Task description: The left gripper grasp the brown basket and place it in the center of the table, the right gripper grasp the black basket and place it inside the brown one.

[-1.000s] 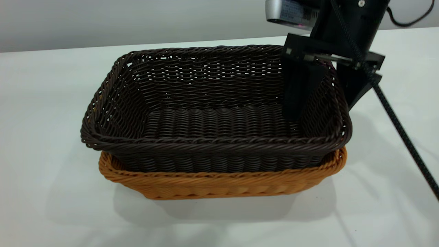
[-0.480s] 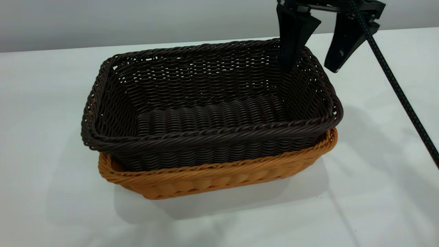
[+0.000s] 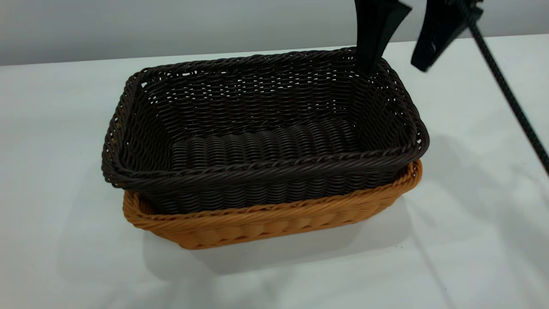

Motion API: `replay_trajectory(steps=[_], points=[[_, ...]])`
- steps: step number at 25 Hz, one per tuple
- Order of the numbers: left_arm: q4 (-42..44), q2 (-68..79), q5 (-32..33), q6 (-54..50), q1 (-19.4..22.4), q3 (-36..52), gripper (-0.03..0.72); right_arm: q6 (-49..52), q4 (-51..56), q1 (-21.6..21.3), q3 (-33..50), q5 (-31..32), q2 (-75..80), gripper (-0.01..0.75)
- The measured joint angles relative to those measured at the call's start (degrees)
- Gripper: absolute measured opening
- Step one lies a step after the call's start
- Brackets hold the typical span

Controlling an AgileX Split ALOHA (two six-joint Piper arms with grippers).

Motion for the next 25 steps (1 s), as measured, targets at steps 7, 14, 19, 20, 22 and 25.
replay_trajectory(steps=[7, 14, 19, 20, 22, 25], points=[[0.09, -5.16, 2.04, 0.12, 0.0, 0.0, 0.509, -1.78, 4.07, 0.0, 0.05, -0.01, -6.51, 0.545], [1.77, -11.46, 11.23, -0.64, 0.0, 0.0, 0.202, -2.22, 9.71, 0.05, 0.05, -0.01, -14.56, 0.394], [1.77, -15.42, 12.9, -4.66, 0.0, 0.0, 0.02, -2.22, 13.45, 0.05, 0.05, 0.08, -21.6, 0.3], [1.89, -16.36, 12.9, -5.64, 0.0, 0.0, 0.011, -2.22, 13.61, 0.05, 0.07, 0.13, -22.95, 0.285], [3.13, -18.38, 13.99, -7.04, 0.0, 0.0, 0.003, -2.22, 14.0, 0.05, 0.19, 0.13, -26.31, 0.245], [7.03, -21.34, 16.09, -10.74, 0.06, 0.0, 0.0, -2.05, 14.01, 0.05, 0.6, 0.26, -31.59, 0.174]])
